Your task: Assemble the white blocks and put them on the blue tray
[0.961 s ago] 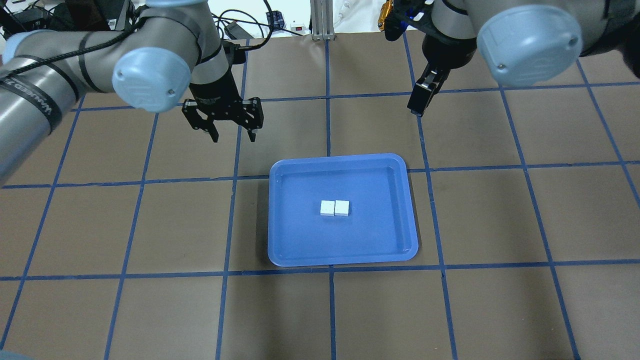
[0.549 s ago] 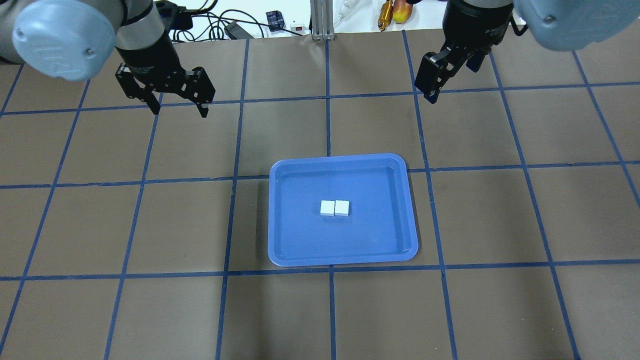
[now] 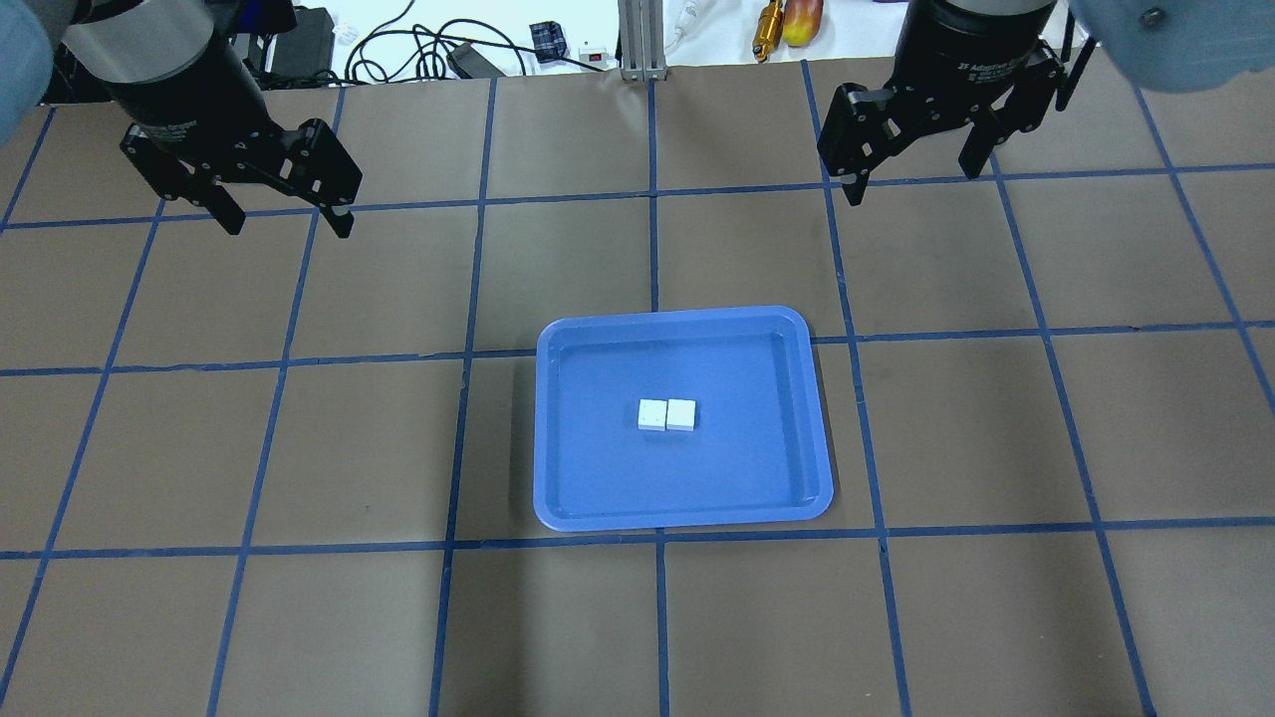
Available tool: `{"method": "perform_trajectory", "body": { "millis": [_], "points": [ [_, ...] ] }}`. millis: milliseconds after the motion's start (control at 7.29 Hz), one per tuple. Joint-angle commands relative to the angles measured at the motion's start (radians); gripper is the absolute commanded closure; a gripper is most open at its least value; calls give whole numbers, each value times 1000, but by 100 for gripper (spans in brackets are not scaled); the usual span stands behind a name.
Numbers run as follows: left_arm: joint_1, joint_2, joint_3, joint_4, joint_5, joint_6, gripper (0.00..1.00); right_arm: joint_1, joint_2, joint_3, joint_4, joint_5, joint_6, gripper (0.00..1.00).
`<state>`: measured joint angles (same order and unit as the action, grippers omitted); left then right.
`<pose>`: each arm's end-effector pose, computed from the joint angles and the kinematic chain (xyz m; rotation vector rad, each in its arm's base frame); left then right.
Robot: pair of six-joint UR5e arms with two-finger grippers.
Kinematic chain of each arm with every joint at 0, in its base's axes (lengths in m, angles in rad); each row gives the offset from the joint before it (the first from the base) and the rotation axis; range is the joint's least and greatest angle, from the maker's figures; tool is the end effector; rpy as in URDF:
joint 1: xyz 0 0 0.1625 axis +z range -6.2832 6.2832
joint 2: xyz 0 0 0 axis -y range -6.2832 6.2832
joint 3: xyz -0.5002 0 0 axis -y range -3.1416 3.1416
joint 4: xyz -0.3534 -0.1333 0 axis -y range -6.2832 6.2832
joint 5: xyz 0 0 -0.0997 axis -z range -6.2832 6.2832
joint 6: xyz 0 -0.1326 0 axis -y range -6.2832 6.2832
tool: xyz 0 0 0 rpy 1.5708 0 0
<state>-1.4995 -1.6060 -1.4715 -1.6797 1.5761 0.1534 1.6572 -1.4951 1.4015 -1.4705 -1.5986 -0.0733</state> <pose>-0.0992 -0.4722 0.5481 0.1291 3.1379 0.0709 0.1713 -0.4755 0.5611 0.2485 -3.1038 -0.0101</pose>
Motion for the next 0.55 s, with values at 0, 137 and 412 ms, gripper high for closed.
{"method": "perform_trajectory", "body": {
  "millis": [0, 137, 412],
  "points": [
    [4, 26, -1, -11, -14, -9, 0, 3, -1, 2, 2, 17, 85, 0],
    [5, 34, -1, -11, -16, -11, 0, 4, -2, 2, -1, 19, 87, 0],
    [7, 34, -6, -11, -14, -11, 0, 4, -2, 7, 1, 19, 86, 0]
  ]
}}
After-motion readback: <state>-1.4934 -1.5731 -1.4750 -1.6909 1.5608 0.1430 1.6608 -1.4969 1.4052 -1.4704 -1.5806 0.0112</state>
